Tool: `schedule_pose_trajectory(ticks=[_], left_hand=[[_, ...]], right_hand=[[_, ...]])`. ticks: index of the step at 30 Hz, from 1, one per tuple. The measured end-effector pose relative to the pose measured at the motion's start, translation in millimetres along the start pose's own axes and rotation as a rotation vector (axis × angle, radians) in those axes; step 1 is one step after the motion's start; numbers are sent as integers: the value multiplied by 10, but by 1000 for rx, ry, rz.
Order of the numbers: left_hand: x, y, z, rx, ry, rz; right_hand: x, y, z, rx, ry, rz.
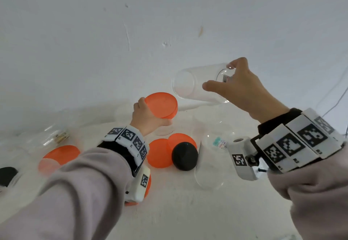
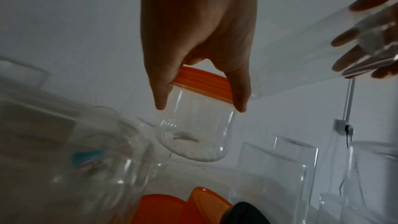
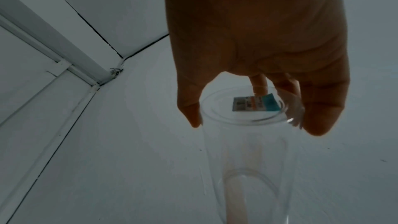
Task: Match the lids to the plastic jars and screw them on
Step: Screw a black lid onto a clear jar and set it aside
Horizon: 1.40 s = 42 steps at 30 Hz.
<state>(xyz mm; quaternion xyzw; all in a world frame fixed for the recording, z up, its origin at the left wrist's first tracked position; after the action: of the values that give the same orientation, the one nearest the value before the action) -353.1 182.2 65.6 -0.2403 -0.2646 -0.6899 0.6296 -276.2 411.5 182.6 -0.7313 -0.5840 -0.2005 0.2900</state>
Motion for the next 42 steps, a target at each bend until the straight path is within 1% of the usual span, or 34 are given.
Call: schedule_pose_trajectory(ticks=[3, 6, 10, 13, 18, 21, 23, 26, 31, 33, 35, 38, 40, 42], left_hand=[[-150, -109, 129, 12, -183, -11], [-284, -207, 233, 33, -272, -27], [-420, -304, 300, 68, -348, -57], [-503, -338, 310, 97, -389, -82], [-581, -326, 308, 133, -423, -140], [-585, -283, 317, 127, -455, -182], [-593, -236, 315, 101, -540, -227], [-650, -158, 282, 25, -662, -320], [-883, 39, 109, -153, -762, -607], [-984, 150, 35, -241, -835, -681], [-1073, 263, -14, -315, -903, -698], [-1159, 398, -70, -310, -965, -690], [-1177, 456, -75, -324, -1020, -624], [-1144, 493, -57, -366, -1071, -522]], right_hand=[[43, -24, 197, -74, -106, -32], [61, -53, 341, -141, -221, -66], [50, -86, 457, -160, -337, -131], [8, -91, 509, -152, -354, -167], [-50, -87, 596, -175, -328, -169], [-78, -69, 603, -192, -341, -176], [-92, -61, 596, -208, -365, -180], [-101, -44, 562, -220, -394, -191], [-95, 16, 492, -219, -486, -225], [-91, 51, 452, -216, -538, -241], [-87, 93, 408, -221, -586, -249], [-88, 165, 347, -221, -608, -252], [-114, 236, 312, -219, -610, -269], [-165, 316, 287, -226, -624, -294]])
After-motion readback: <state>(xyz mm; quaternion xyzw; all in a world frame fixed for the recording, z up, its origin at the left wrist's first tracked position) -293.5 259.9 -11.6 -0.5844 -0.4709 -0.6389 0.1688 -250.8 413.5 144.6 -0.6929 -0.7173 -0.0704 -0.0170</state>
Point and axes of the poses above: each hand's wrist, its own y-axis away from the middle knuckle, its own x-axis out of the back of the hand, z = x × y, the point moved 5 cm from there along -y, towards the middle knuckle, and after that the axes turned 7 degrees about -z, right-handed, at the moved point
